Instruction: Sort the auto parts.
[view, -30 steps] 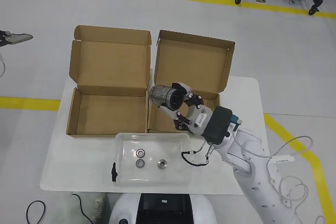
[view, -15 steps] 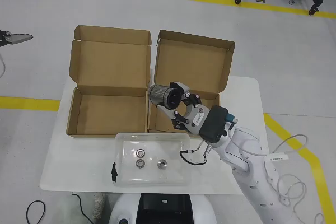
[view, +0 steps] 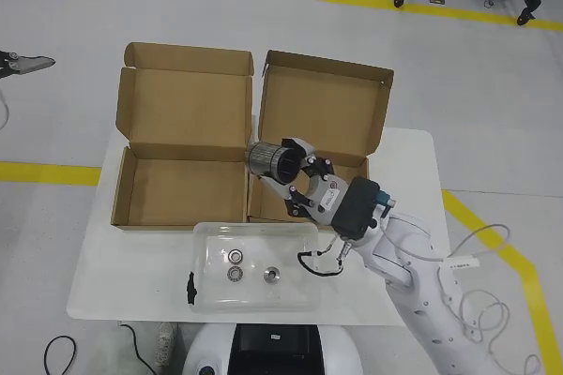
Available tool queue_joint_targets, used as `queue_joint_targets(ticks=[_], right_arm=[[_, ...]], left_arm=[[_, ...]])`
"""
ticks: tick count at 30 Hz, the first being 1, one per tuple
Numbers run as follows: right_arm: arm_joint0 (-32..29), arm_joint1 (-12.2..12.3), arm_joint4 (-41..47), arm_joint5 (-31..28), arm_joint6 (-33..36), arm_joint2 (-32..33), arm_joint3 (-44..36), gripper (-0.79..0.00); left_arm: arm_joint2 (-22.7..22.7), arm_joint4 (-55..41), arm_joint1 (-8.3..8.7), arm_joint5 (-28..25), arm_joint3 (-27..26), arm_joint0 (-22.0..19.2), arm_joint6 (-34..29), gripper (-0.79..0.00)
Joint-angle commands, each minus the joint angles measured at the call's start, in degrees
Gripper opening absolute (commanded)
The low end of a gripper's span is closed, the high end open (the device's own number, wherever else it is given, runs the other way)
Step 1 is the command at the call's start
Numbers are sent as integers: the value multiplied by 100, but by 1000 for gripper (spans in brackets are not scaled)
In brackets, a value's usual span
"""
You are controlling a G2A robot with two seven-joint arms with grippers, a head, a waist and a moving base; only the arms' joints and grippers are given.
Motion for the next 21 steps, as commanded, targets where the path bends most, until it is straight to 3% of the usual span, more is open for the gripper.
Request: queue_joint_targets(ticks=[1, 14, 21], right_arm=[[-26, 17, 23, -69, -7, 92, -78, -785], [161, 42, 254, -290, -196, 323, -339, -785], [65, 57, 149, -295, -218, 328, -52, -785]], left_arm=[[0, 0, 0, 0, 0, 0, 0, 0], [0, 0, 0, 0, 0, 0, 0, 0], [0, 0, 0, 0, 0, 0, 0, 0]])
